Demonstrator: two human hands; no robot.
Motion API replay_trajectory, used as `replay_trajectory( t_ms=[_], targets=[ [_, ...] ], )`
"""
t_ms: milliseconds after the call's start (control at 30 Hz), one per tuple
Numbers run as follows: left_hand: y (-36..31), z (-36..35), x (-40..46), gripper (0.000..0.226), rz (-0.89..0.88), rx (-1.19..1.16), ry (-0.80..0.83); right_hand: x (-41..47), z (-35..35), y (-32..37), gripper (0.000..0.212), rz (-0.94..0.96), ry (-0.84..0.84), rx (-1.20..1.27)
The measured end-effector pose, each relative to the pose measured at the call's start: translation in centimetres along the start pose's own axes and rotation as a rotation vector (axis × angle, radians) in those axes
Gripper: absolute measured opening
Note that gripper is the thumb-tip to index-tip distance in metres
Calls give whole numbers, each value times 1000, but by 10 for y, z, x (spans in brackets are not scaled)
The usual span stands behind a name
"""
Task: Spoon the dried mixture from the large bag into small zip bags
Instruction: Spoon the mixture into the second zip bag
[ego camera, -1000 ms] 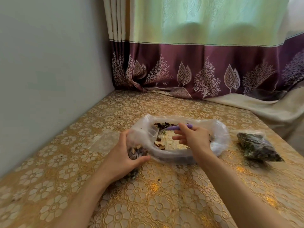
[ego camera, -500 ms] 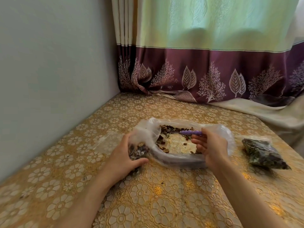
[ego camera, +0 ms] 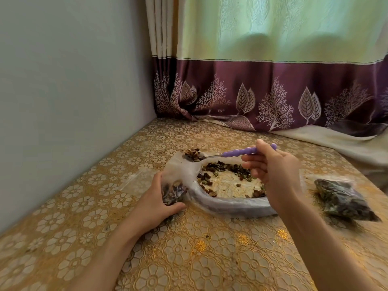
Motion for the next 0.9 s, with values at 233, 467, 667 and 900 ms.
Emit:
replay_trajectory(
  t_ms=[233, 467, 667, 900],
  targets=[
    [0, 0, 0, 78, 10, -96, -6, -12, -17, -1, 30, 154, 265, -54],
    [0, 1, 2, 70, 29, -255, -107, -8, -18, -4, 15, 194, 352, -58],
    [-3, 3, 1, 66, 10, -271, -160, -1, -7, -3, 19, 87, 190, 157],
    [-11, 8, -3, 62, 44, -392, -212, 11, 16, -8, 32, 170, -126, 49]
  ],
)
Point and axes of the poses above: each hand's wrist, its own x-axis towards the middle knuckle, its own z-axis out of the back of the hand, y = z × x, the point moved 2 cm from there along x, towards the middle knuckle, and after that the axes turned 3 degrees about -y, right-handed, at the moved point
